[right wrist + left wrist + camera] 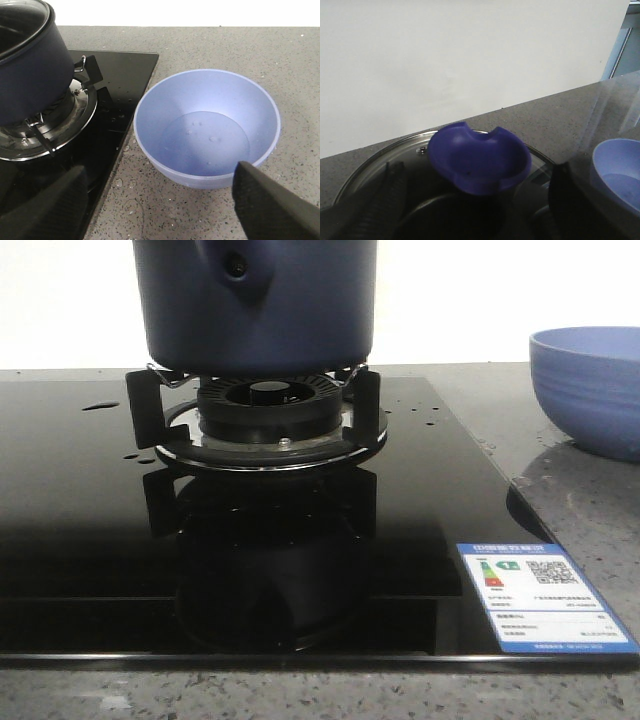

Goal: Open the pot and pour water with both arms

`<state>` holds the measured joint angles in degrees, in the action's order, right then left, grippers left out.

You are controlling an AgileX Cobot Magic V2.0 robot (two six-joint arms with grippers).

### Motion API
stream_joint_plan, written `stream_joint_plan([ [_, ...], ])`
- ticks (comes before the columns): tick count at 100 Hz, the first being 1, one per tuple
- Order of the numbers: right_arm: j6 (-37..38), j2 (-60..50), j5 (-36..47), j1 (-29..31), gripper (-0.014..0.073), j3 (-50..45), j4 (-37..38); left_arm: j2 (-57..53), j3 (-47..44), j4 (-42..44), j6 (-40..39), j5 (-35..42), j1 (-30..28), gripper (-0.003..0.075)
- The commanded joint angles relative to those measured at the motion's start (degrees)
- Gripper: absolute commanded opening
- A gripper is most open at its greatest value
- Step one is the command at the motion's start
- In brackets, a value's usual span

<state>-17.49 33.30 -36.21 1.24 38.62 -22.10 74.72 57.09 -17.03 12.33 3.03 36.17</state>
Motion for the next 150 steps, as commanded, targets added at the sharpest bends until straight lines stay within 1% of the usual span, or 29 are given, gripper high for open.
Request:
stream_joint_plan([
  [1, -0.67, 0.42, 3.96, -0.16, 0.0539, 2.00, -0.79, -1.02, 2.24, -0.42, -0.17, 5.51, -0.03, 0.0542],
  [31, -0.67, 0.42, 3.87, -0.16, 0.0539, 2.00, -0.79, 1.61, 2.38, -0.42, -0.17, 6.67, 0.43, 0.0542],
  [60, -0.67, 0.42, 3.83, -0.16, 0.0539, 2.00, -0.79, 4.34, 5.83, -0.42, -0.17, 6.44, 0.43, 0.0542],
  [77, -0.67, 0.42, 3.73, -0.16, 0.0539, 2.00, -0.79, 5.53, 6.25, -0.42, -0.17, 6.07, 0.43, 0.0531],
  [90, -0.67, 0.42, 3.73, -0.16, 0.0539, 2.00, -0.79, 5.53, 6.25, -0.51, -0.17, 6.08, 0.43, 0.0488],
  [108, -0.67, 0.42, 3.73, -0.16, 0.0539, 2.00, -0.79, 5.53, 6.25, -0.51, -0.17, 6.17, 0.43, 0.0375],
  [130, -0.67, 0.42, 3.60, -0.16, 0.0539, 2.00, -0.51, 4.86, 6.25, -0.51, -0.17, 6.44, 0.43, 0.0369],
  [150, -0.67, 1.80, 2.02, -0.16, 0.0538, 2.03, 0.82, 0.77, 6.25, -0.51, -0.17, 6.52, -0.56, 0.0370],
])
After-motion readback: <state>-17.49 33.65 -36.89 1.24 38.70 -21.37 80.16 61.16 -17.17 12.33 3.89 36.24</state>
